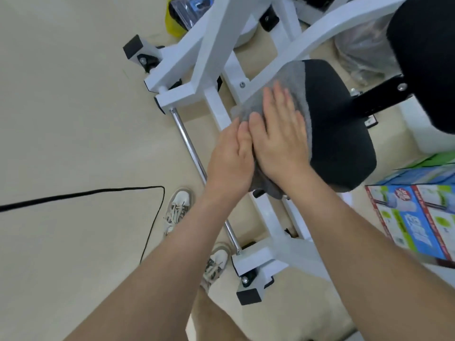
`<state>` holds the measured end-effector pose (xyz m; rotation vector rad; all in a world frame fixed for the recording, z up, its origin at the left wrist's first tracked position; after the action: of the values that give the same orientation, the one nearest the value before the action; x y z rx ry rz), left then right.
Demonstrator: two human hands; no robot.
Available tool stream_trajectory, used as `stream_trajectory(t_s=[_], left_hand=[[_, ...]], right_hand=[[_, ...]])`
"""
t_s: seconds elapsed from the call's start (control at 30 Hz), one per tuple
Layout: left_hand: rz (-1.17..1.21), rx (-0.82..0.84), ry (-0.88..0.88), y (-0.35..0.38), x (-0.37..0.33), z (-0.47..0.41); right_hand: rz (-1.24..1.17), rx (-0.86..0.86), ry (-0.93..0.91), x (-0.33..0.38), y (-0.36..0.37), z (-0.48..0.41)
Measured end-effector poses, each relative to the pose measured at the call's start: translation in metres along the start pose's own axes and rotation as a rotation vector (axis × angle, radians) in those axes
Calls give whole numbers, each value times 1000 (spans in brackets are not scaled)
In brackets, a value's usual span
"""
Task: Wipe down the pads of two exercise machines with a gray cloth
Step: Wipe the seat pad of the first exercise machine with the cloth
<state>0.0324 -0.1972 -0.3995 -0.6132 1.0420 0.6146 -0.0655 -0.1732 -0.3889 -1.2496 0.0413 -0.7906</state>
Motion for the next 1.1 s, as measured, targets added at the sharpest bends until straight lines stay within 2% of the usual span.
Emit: stream_trajectory(t_s=[0.07,0.2,0.27,0.33,0.4,0.5,0.63,0.7,0.8,0.9,1.0,1.1], left_hand=[[-105,32,71,0,5,24],[-625,28,249,-18,-8,33],[-771,53,357,-20,-28,28],[-1011,159,427,-11,-40,12],[-1272,295,426,8,-45,-5],[-1449,447,453,50,-46,-20],[-1526,617,537,124,-41,-39],[-1542,707,569,162,-36,-49],[-1544,819,612,216,-34,-63],[-1532,893,666,246,-35,-79],[-1523,982,741,258,-37,-88],[-1529,1075,778,262,-39,-95]], right_hand=[[6,-59,21,4,10,39],[-6,-145,69,1,28,83],[-25,-173,100,-6,31,87],[-54,-206,150,-18,30,86],[-100,-244,225,-37,29,85],[-141,-283,339,-70,27,84],[-233,-319,472,-126,22,84],[-426,-349,508,-158,17,86],[-1048,-404,638,-201,25,80],[-1598,-570,730,-217,36,64],[-1808,-745,796,-218,42,52],[-1944,-909,764,-206,47,48]])
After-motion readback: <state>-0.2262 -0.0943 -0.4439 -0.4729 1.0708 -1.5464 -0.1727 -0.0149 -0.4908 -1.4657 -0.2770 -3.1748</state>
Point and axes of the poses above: each hand's wrist, its own z-axis away from the middle knuckle, its own y-axis out of the palm, x = y × z, the point moved 4 cm from there along -z, towards the middle knuckle, and after that the axes turned 10 degrees about x, right-handed, at the moved point
